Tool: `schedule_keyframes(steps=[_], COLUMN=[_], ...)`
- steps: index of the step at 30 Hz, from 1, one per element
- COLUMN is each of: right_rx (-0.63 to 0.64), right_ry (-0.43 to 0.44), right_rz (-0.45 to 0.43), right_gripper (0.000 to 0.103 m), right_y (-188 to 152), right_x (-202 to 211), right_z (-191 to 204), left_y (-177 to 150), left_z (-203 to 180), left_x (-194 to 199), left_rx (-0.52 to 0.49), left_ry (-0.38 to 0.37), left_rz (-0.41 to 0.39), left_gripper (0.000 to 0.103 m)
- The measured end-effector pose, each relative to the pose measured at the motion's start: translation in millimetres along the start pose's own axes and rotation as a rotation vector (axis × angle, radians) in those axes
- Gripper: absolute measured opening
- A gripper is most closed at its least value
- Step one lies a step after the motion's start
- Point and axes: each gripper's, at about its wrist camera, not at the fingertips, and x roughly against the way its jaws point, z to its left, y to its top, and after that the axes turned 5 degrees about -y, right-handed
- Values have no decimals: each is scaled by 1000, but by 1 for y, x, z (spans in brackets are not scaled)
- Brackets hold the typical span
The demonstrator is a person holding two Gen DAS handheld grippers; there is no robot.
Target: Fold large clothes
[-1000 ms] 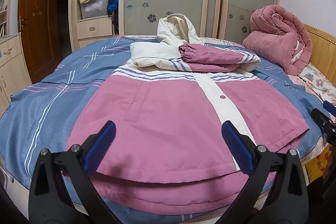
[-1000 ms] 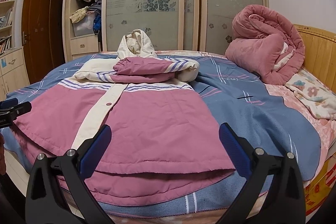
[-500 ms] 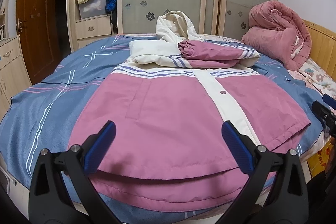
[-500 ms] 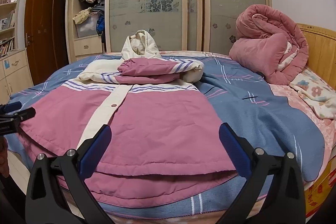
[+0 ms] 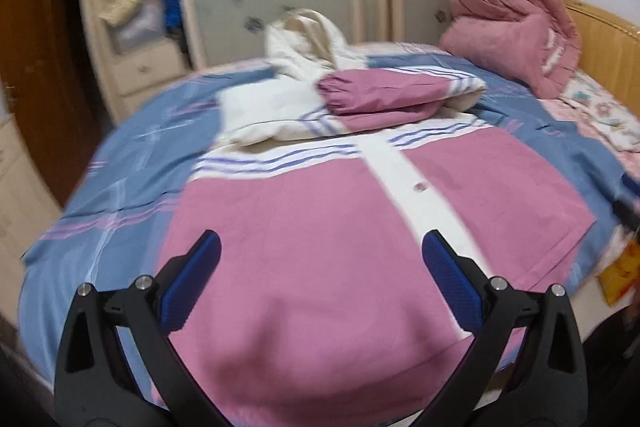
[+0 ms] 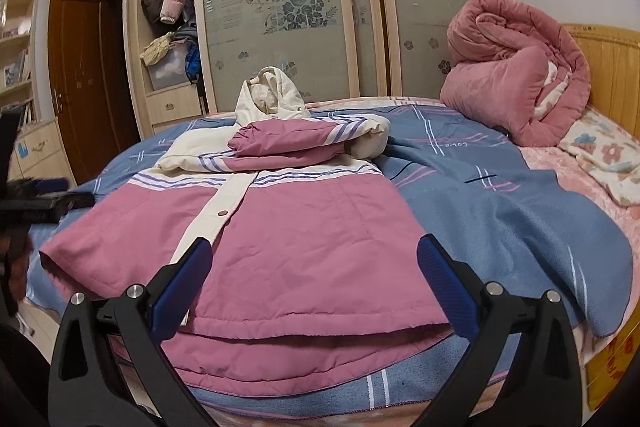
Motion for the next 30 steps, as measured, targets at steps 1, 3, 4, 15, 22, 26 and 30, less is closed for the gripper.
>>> schedule_keyframes(steps=[1, 3, 4, 15, 22, 26, 30], right_rx=[-16, -37, -45, -67, -68, -78, -80], right_ry=[9, 22, 29, 88, 114, 117, 114], right_rz=[4, 8, 10, 42, 59, 66, 73], right_gripper=[102, 102, 102, 102, 102, 102, 102], right_y=[1, 2, 2, 2, 4, 5, 5], right_x=[-1, -2, -2, -12, -19, -23, -26], right_z=[-2, -5, -6, -7, -10, -13, -14], left_y=[16, 44, 60, 162, 162, 161, 163], left_z=[4, 12, 17, 51, 65, 62, 66], left_x=[-7, -24, -37, -207, -294, -328, -338], left_rx=[25, 76, 101, 344, 471, 524, 599], left_ry=[-61, -151, -178, -277, -292, -293, -251], left_rz=[20, 44, 57, 228, 295, 303, 229], left_gripper=[101, 101, 101, 72, 62, 62, 35])
